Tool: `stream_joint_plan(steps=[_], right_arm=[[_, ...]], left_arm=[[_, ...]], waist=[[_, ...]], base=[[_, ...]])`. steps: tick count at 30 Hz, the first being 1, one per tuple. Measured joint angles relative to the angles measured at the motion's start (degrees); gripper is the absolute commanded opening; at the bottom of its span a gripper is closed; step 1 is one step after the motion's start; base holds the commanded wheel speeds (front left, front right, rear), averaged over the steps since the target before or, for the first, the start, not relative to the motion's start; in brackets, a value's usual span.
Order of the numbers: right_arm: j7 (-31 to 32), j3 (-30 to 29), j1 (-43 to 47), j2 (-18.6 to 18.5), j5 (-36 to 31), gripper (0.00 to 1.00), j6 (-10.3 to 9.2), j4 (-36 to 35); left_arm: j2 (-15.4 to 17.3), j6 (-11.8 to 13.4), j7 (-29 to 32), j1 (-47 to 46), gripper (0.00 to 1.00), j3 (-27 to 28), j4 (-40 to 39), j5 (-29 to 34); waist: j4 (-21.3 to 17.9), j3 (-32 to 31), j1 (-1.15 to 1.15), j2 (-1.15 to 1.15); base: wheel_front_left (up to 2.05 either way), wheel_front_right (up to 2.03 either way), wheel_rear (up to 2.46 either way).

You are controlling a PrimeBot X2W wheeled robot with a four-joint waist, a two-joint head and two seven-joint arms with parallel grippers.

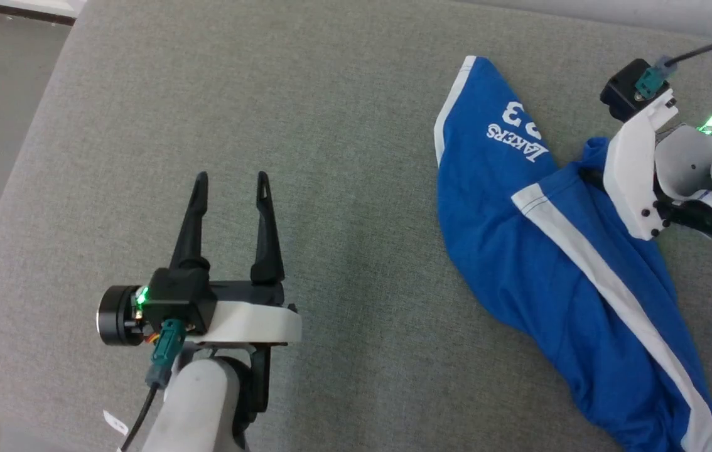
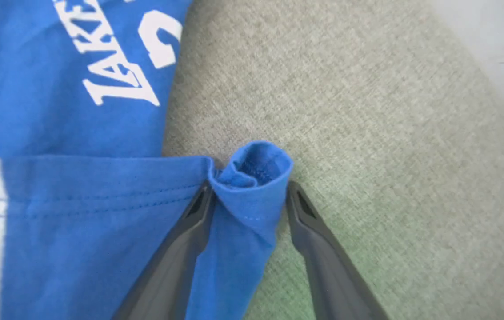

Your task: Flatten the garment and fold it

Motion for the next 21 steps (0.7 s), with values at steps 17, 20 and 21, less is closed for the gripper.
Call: stream_joint_plan(steps=[17, 20, 21], right_arm=[[-31.81, -3.99, 13.17, -16.52, 2.08, 0.00, 0.00, -13.95], [-33.33, -7.45, 20.82, -20.06, 3.11, 0.00, 0.00, -14.62], [-33.84, -8.66, 23.66, -20.75, 3.97, 0.00, 0.00, -14.61]], left_arm=[[0.15, -3.19, 0.01, 8.75, 1.00, 6.72, 1.68, 4.03], [0.19, -3.60, 0.00, 9.82, 1.00, 7.46, 1.70, 4.23], [0.19, -3.64, 0.00, 10.01, 1.00, 7.64, 1.70, 4.34]], waist=[[-8.17, -9.55, 0.00, -0.01], [-11.15, -11.42, 0.00, -0.01], [-12.12, -12.02, 0.00, -0.01]], base=[[0.00, 0.00, 0.00], [0.00, 0.00, 0.00], [0.00, 0.00, 0.00]])
